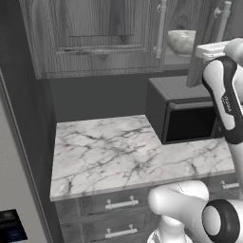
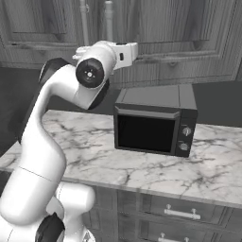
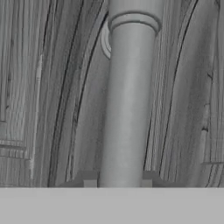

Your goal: Move the bowls from the cabinet to the plates on the dining table.

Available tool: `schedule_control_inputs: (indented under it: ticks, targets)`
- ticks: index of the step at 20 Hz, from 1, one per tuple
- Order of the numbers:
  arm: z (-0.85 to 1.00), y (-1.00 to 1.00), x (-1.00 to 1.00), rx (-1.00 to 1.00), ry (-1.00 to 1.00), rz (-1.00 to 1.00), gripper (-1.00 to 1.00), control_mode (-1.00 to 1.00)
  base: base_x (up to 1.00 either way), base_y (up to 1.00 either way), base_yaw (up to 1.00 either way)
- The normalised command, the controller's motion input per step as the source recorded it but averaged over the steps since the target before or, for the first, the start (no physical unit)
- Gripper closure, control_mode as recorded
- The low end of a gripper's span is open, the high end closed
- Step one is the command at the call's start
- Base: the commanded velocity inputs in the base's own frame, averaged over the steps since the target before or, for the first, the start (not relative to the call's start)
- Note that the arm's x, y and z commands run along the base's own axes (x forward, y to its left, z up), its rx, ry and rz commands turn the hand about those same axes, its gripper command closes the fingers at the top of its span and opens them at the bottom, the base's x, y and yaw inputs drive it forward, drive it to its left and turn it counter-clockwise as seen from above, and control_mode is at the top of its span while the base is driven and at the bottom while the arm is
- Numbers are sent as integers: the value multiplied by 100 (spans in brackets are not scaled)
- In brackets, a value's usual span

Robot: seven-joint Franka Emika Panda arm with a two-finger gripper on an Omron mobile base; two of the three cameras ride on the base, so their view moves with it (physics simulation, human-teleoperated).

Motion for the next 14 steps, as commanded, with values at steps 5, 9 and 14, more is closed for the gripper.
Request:
schedule_control_inputs:
  ticks: [5,9,14]
  targets:
    - [48,-26,-72,3,-17,1,-100,-100,0,0,0]
    - [51,-27,-75,4,-16,0,-100,-100,0,0,0]
    - [10,16,-61,0,-6,0,-100,-100,0,0,0]
